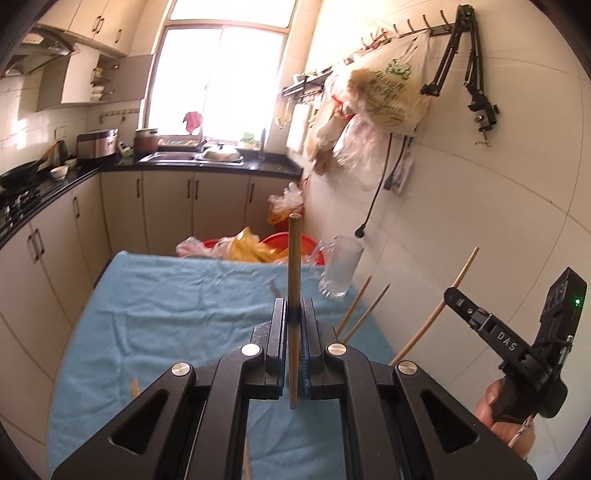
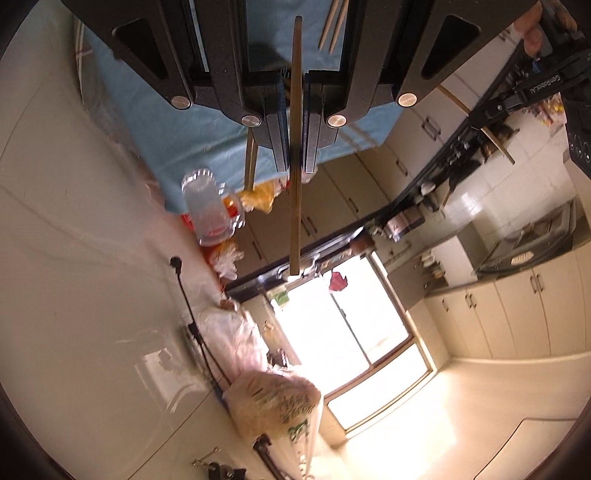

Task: Organize utensils
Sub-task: 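Lower the right tool's chopstick into the holder and open while the left tool does likewise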

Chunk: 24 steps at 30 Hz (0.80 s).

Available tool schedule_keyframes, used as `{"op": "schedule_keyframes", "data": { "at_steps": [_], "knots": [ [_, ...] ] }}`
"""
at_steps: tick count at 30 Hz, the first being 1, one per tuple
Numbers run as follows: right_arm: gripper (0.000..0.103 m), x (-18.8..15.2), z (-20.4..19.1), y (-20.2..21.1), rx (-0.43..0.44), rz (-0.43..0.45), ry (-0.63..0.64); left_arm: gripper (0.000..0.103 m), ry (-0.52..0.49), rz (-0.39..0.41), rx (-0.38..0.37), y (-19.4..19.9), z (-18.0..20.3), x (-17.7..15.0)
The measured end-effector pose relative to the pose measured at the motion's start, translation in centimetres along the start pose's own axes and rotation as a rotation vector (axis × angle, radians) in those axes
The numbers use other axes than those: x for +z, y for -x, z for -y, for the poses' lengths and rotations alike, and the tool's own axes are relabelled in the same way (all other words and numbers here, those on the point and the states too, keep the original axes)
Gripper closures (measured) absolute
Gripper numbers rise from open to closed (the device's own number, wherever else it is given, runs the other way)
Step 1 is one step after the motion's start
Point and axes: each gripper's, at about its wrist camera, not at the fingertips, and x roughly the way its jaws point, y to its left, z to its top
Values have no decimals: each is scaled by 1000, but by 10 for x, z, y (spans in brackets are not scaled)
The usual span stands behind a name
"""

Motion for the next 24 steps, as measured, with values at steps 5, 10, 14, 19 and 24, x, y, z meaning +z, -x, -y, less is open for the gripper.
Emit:
{"op": "schedule_keyframes", "data": {
  "at_steps": [5, 10, 14, 19, 24],
  "knots": [
    [96, 20, 4, -13, -31, 42, -9, 97, 3, 14, -17, -28, 16, 21],
    [96, 30, 14, -37, -72, 54, -15, 97, 5, -1, -14, -61, 24, 26],
    [96, 29, 26, -60, -86, 28, -38, 97, -1, -34, -8, -85, 24, 15],
    [96, 13, 31, -81, -98, -21, -33, 97, -10, -71, 10, -108, 21, -2],
    [96, -3, 32, -95, -99, -72, -17, 97, 0, -105, 15, -121, 12, -12]
  ]
}}
